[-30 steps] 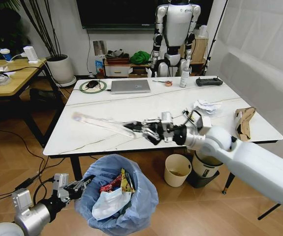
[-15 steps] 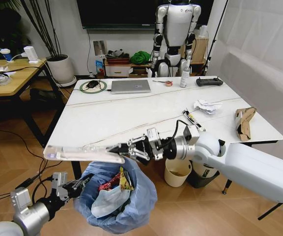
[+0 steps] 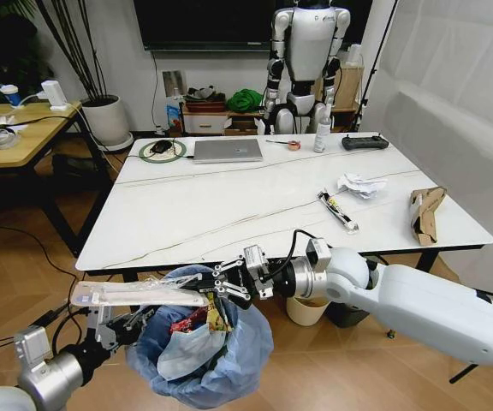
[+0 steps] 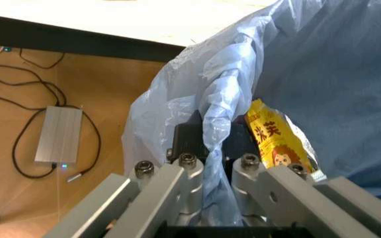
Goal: Pick up the trash bin and place the trash from the table into it.
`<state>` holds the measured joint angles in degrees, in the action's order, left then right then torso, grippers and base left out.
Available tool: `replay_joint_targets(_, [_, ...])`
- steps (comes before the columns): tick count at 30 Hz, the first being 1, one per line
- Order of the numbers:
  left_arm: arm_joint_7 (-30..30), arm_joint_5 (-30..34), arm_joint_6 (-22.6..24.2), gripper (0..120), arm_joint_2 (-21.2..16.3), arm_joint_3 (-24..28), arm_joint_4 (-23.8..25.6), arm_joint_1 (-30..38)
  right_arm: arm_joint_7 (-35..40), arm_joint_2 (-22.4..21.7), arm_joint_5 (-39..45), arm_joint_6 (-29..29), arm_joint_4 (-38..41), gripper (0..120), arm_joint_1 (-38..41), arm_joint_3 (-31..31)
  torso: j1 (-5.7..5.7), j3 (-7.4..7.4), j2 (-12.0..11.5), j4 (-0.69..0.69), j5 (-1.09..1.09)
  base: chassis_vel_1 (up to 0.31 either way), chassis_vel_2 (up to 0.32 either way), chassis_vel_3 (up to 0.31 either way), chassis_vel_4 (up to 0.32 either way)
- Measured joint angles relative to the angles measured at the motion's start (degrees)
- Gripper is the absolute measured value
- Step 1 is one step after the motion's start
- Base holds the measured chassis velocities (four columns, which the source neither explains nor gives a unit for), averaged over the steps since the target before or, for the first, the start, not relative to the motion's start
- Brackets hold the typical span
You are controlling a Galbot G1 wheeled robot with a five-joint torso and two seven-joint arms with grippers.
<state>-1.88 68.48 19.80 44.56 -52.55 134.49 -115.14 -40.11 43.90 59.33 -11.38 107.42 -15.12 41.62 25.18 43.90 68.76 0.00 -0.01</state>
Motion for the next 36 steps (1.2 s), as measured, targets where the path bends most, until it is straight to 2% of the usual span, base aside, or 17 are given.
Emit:
replay_joint_targets(6, [2.97,1.63,0.8,0,-2.41,-2.39,1.08,-2.04,0.13,-0.04,-0.59,-0.07,-0.61,0,-3.55,-2.69,0.0,0.0,0.0,0.0,0.01,0.0,0.0,0.0,0.0])
replay_joint_targets(11, [4.64,2.0,1.29,0,-3.03,-3.31,1.31,-2.54,0.04,-0.3,-1.29,-0.12,-0.97,0,-6.42,-4.63,0.0,0.0,0.0,0.0,0.01,0.0,0.0,0.0,0.0])
replay_joint_targets(23, [7.98,1.88,2.28,0,-2.66,-2.83,0.97,-1.79,1.11,-0.97,-2.02,-0.2,-0.62,0,-10.63,-5.97,0.0,0.0,0.0,0.0,0.0,0.0,0.0,0.0,0.0])
replay_joint_targets(36, [9.73,2.09,2.65,0,-2.2,-2.11,0.32,-0.92,4.65,1.77,-0.76,-0.22,-1.11,0,-12.16,-5.07,0.0,0.0,0.0,0.0,0.0,0.0,0.0,0.0,0.0])
